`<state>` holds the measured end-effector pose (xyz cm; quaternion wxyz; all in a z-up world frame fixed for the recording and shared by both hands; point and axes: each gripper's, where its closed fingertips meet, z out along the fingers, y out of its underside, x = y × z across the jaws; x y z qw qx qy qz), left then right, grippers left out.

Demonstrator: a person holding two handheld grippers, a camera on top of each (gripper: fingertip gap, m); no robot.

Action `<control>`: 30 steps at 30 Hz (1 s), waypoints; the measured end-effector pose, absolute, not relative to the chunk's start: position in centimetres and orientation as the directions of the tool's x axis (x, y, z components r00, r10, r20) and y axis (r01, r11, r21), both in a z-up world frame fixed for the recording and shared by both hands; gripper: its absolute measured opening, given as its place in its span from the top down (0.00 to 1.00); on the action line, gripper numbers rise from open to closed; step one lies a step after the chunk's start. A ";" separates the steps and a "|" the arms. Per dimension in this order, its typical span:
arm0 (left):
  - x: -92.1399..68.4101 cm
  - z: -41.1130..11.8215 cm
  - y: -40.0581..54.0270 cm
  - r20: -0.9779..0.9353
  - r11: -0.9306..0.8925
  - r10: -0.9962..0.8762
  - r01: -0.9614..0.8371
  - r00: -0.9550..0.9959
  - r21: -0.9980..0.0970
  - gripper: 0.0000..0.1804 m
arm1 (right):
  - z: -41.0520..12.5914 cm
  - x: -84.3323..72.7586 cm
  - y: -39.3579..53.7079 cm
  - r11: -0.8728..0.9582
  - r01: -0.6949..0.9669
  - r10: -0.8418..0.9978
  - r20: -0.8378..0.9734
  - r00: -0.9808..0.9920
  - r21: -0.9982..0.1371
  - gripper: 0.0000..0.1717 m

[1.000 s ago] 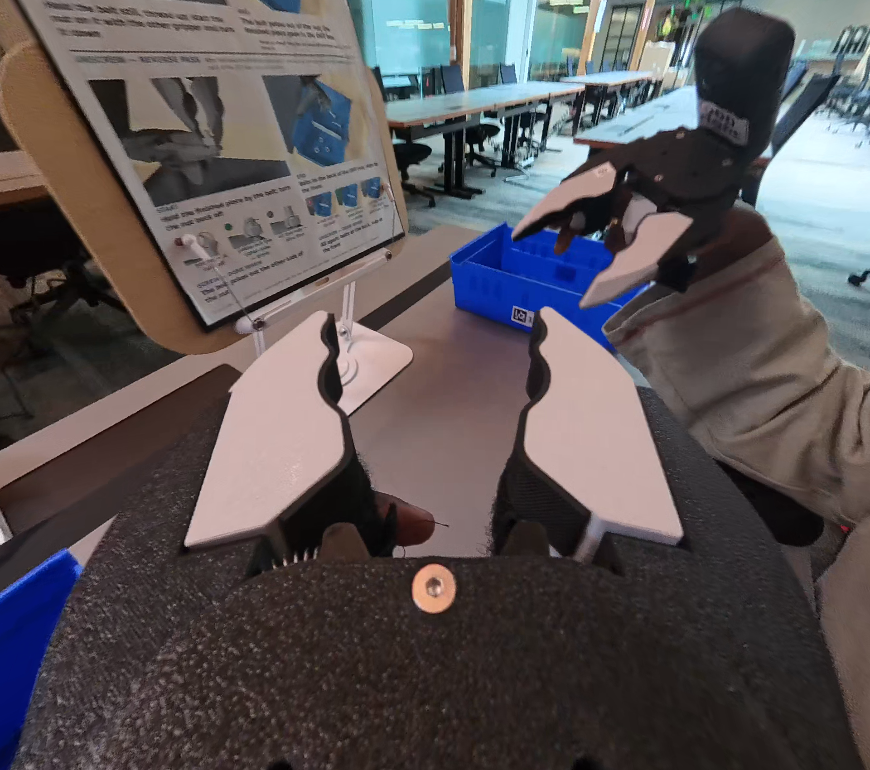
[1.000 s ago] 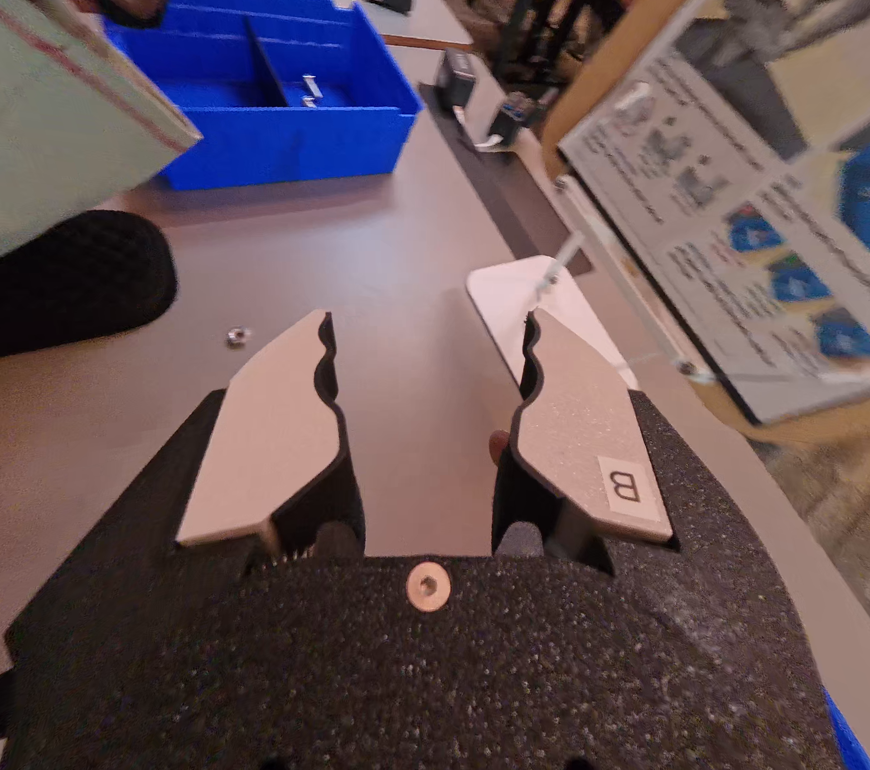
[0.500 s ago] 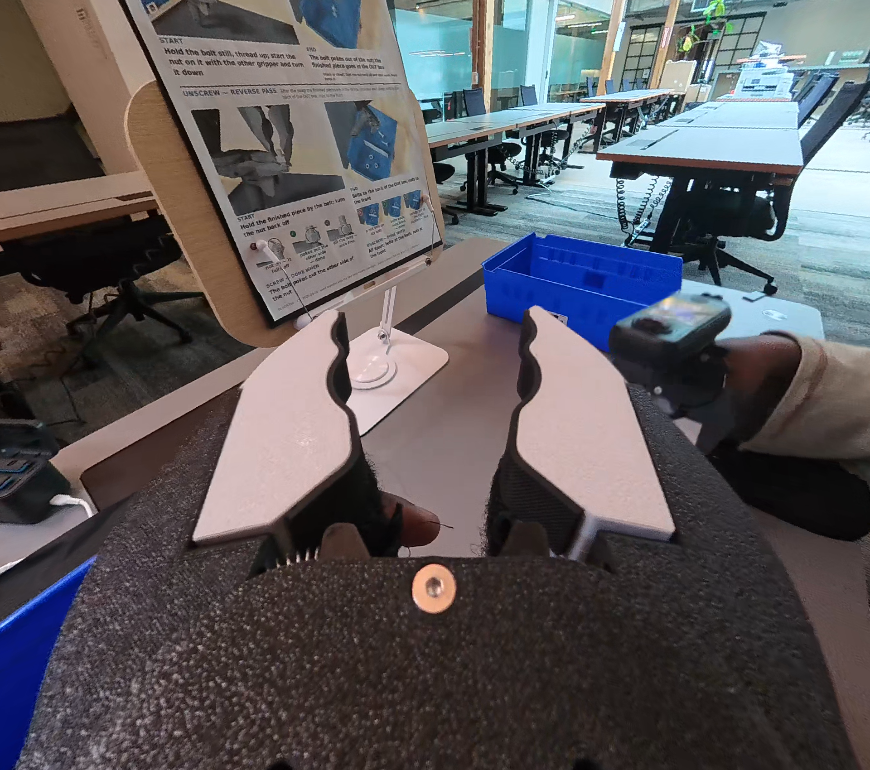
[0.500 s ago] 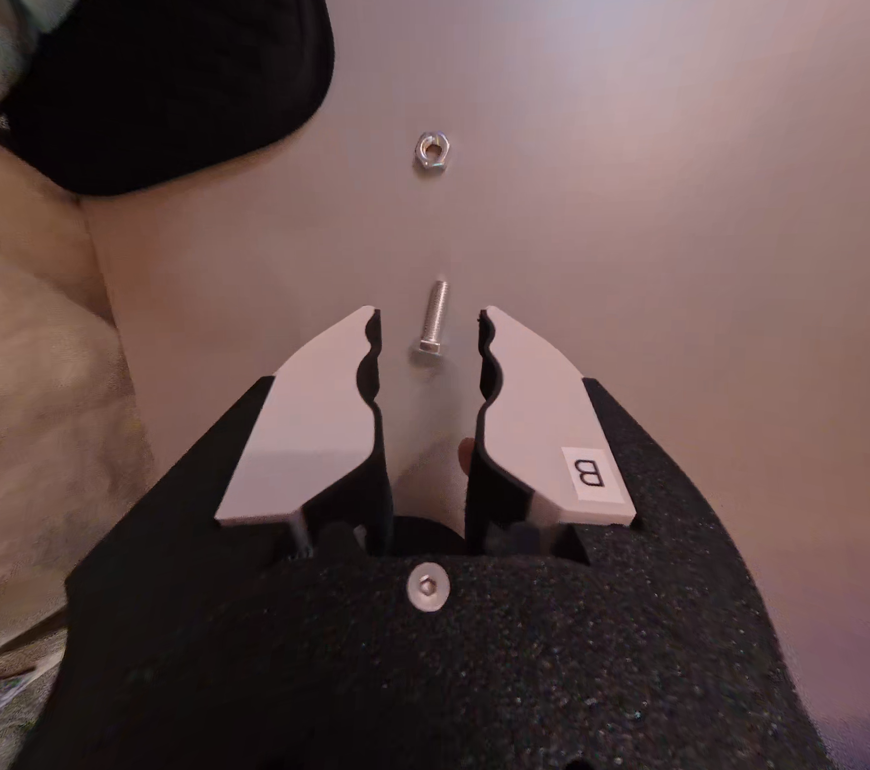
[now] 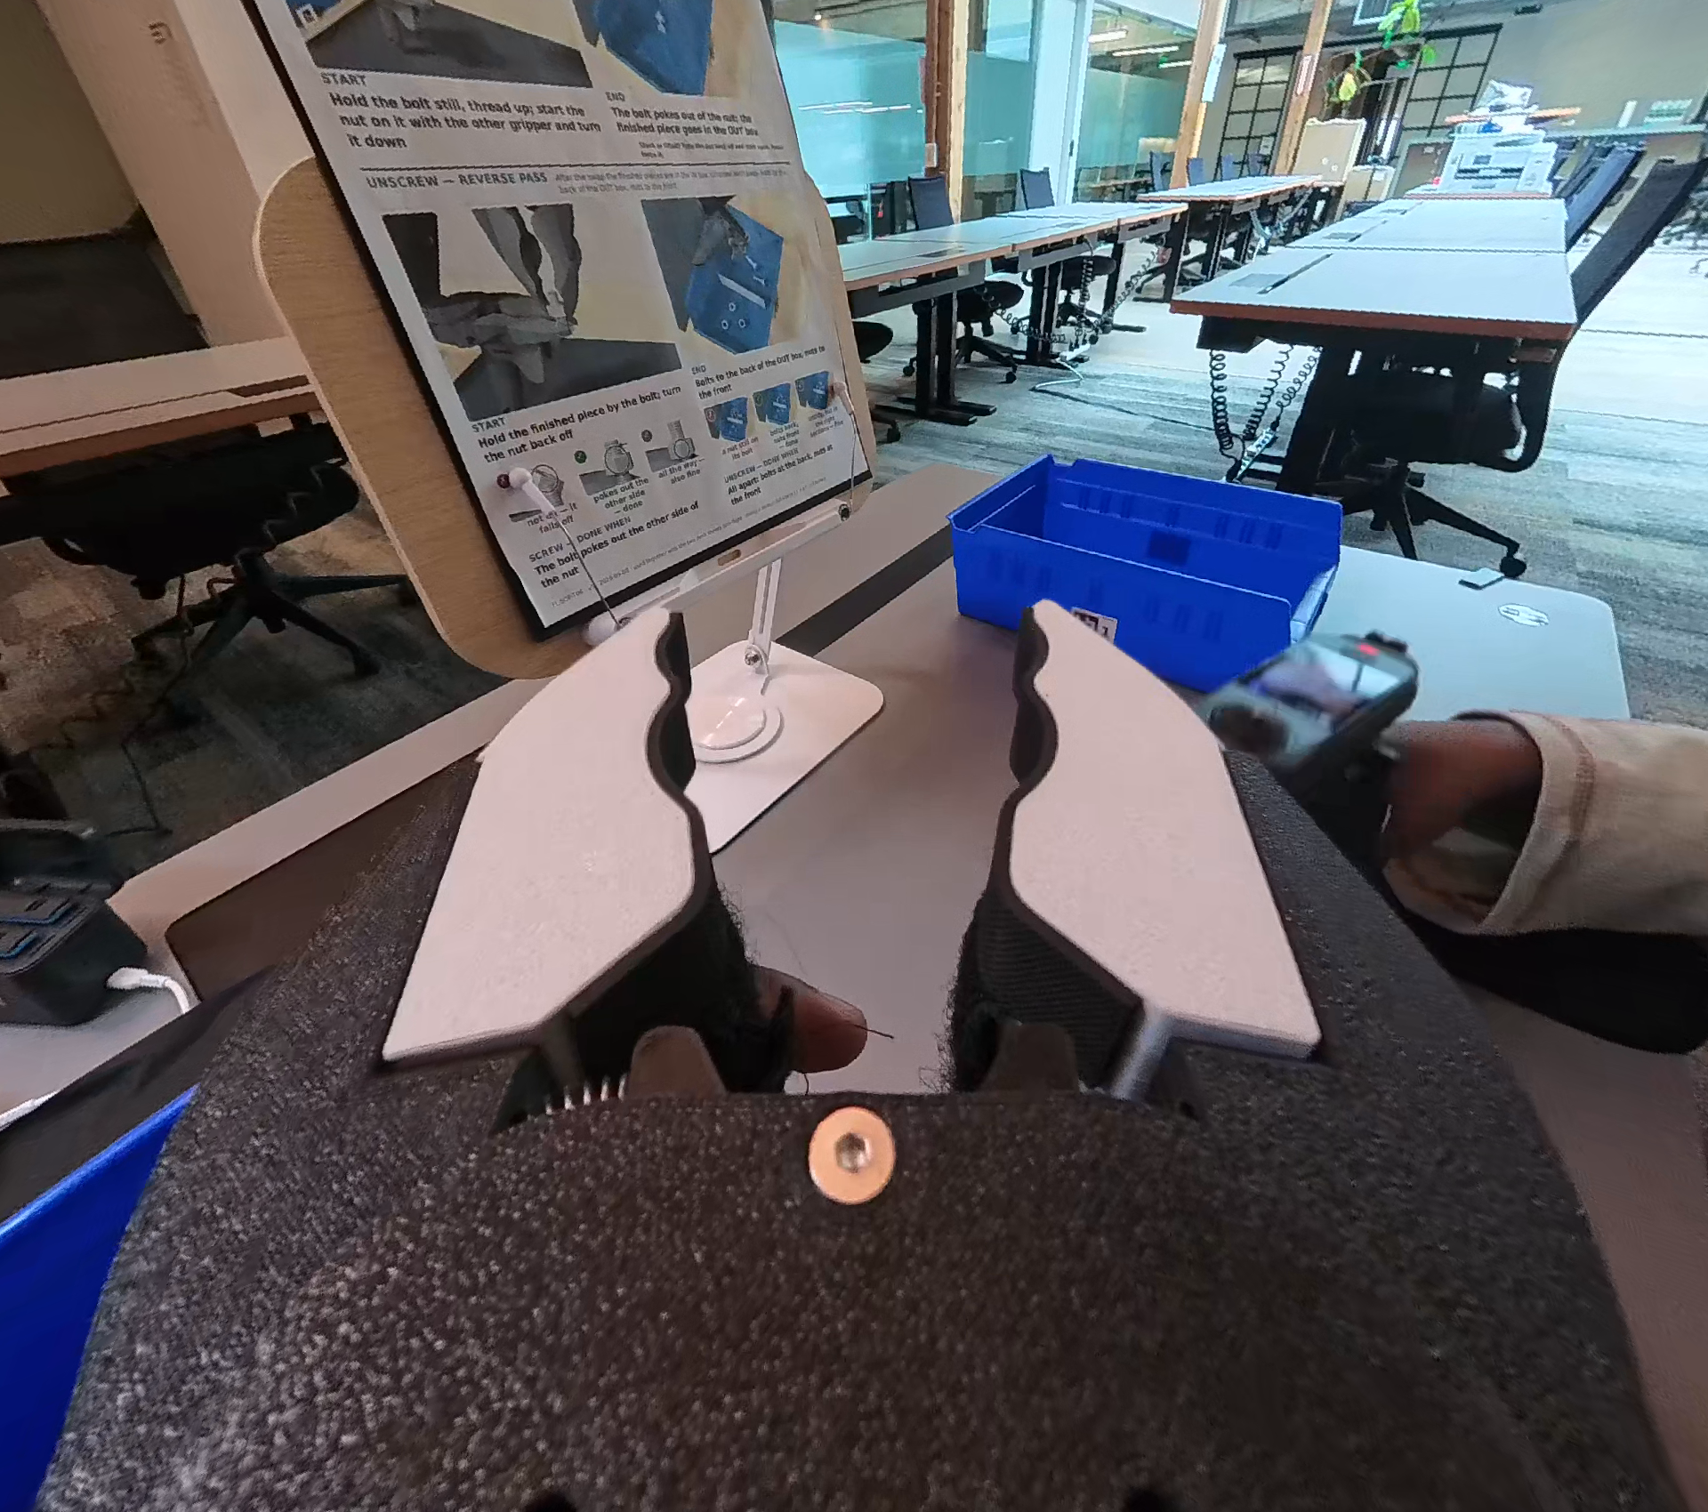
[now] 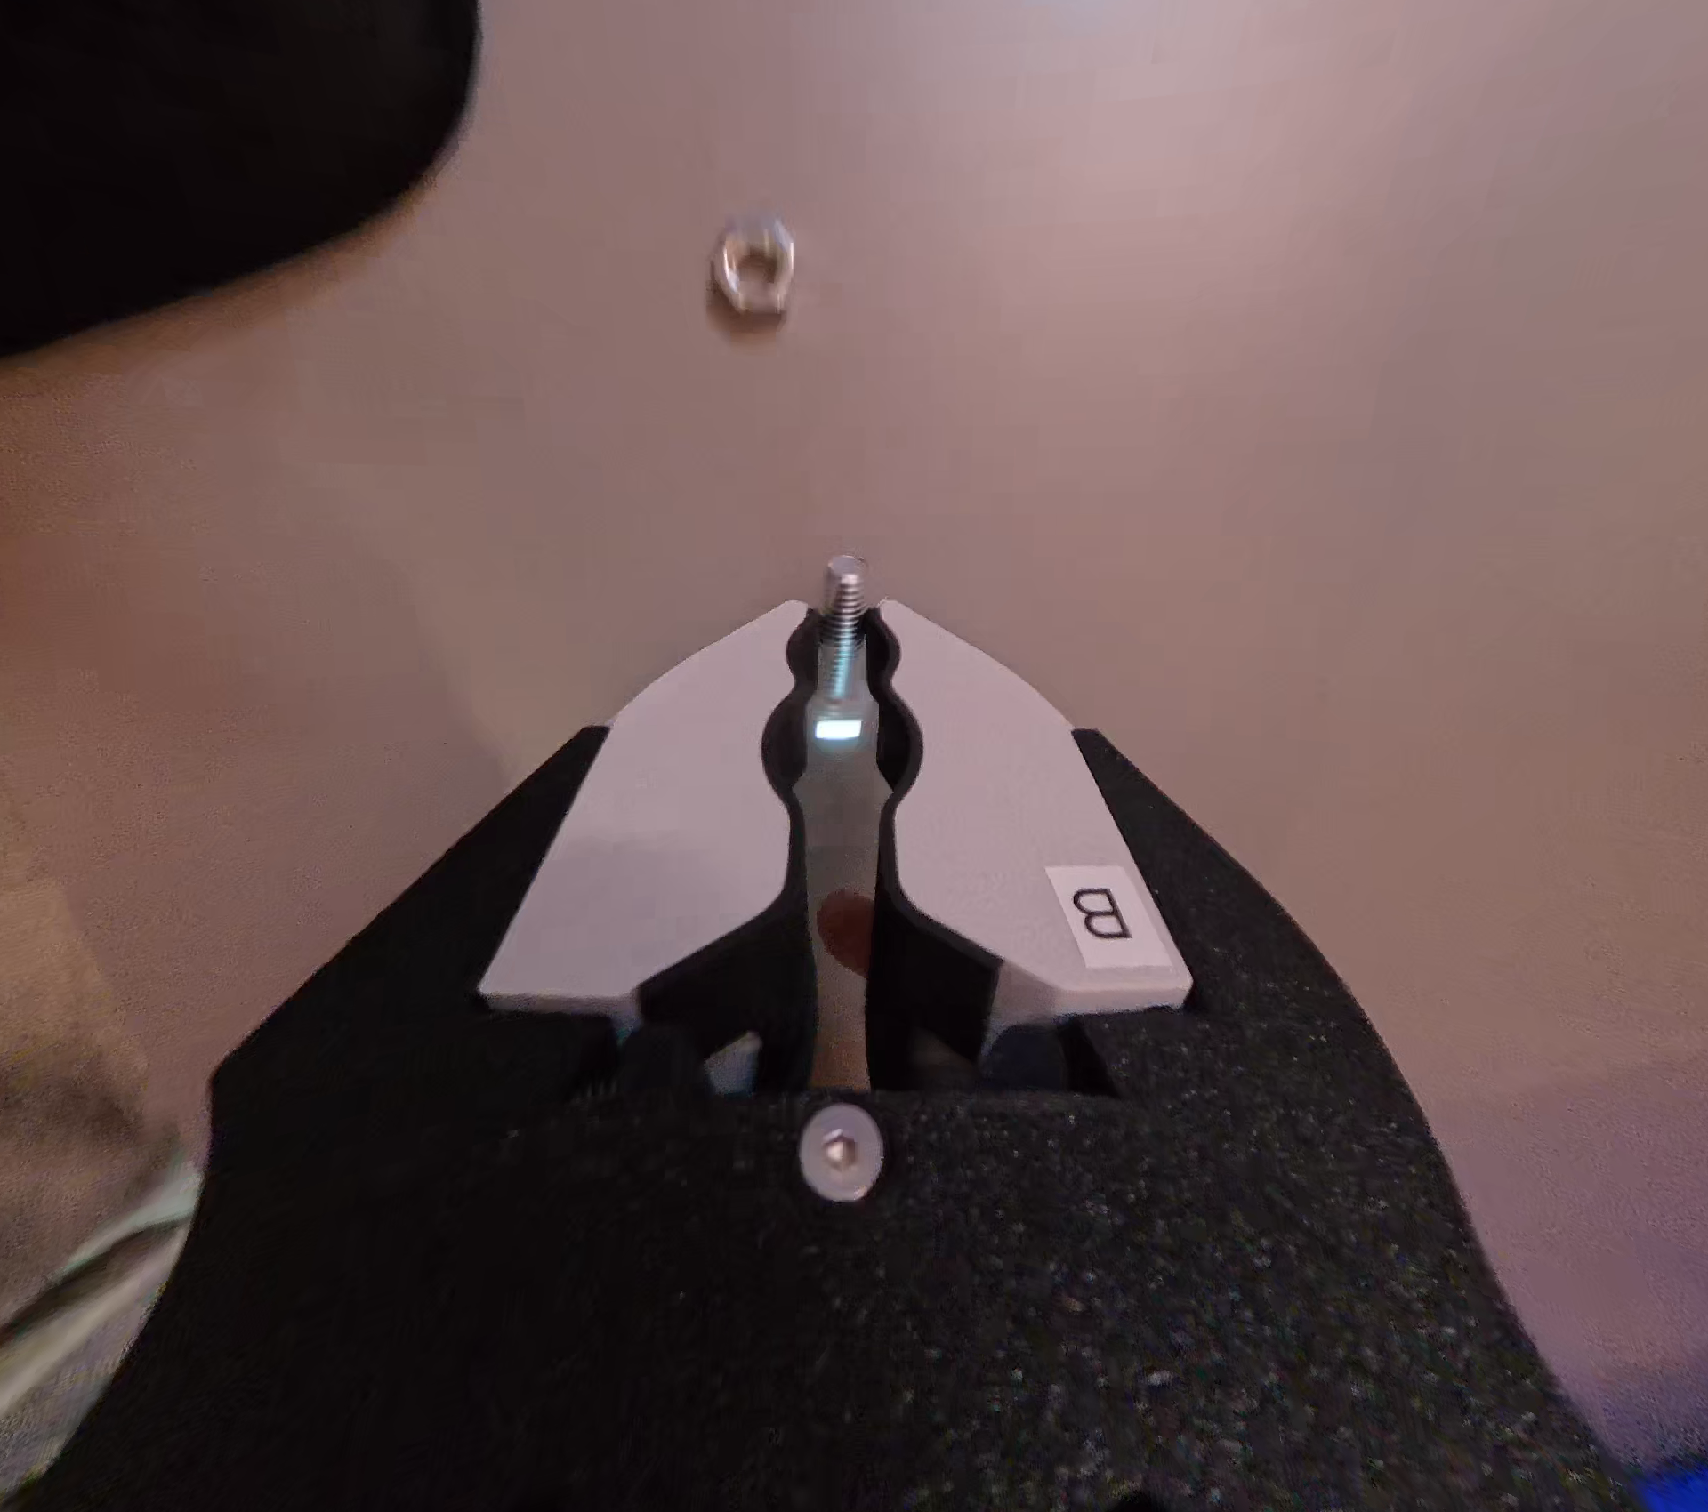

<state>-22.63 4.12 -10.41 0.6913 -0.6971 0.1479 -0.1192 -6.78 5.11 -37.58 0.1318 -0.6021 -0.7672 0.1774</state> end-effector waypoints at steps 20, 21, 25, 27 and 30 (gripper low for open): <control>-7.8 -21.9 0.9 -0.050 -0.016 -0.585 -0.072 0.810 -0.997 0.69 | -18.1 -9.3 0.6 0.016 0.130 0.909 -0.040 -0.415 -0.991 0.95; -7.7 -21.8 0.9 -0.049 -0.010 -0.578 -0.066 0.814 -0.998 0.70 | -18.2 -9.2 0.3 0.022 0.132 0.906 -0.035 -0.421 -0.991 0.95; -7.6 -21.8 0.9 -0.069 -0.004 -0.549 -0.085 0.833 -0.996 0.72 | -18.3 -9.2 -0.3 0.054 0.144 0.910 -0.011 -0.414 -0.988 0.95; -7.8 -21.8 1.0 -0.082 0.000 -0.516 -0.096 0.852 -0.995 0.74 | -18.4 -9.3 -0.5 0.069 0.146 0.917 0.005 -0.399 -0.987 0.95; -8.0 -21.9 1.2 -0.105 -0.011 -0.481 -0.126 0.870 -0.992 0.77 | -18.8 -9.6 -0.8 0.122 0.156 0.926 0.055 -0.374 -0.980 0.95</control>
